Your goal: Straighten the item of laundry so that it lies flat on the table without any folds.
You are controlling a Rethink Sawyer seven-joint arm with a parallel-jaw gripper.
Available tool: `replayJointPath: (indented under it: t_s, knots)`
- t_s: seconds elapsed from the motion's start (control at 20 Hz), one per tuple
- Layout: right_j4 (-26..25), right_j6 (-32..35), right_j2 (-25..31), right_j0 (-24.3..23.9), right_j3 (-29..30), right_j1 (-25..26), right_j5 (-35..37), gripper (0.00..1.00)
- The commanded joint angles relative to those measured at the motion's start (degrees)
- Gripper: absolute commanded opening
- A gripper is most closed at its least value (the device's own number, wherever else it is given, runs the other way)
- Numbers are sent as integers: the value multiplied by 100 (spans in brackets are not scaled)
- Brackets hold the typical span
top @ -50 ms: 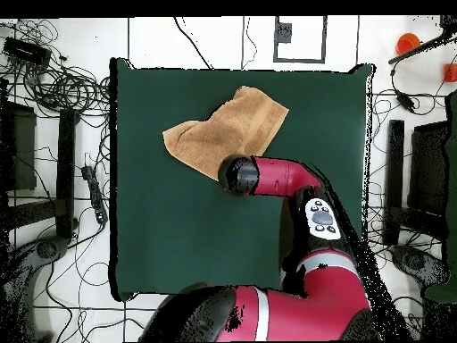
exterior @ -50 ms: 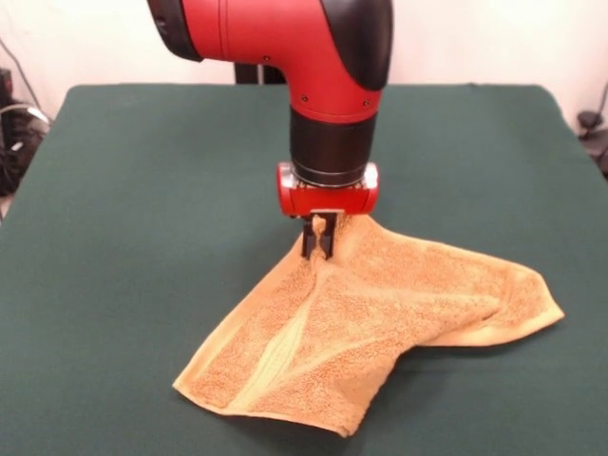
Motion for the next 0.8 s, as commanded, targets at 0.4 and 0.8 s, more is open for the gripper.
replayJointPath:
  t_s: [0.4,0.8]
  knots:
    - [124,944,127,27,1044,91,85,0]
    - [55,854,146,-50,1309,-86,1,0]
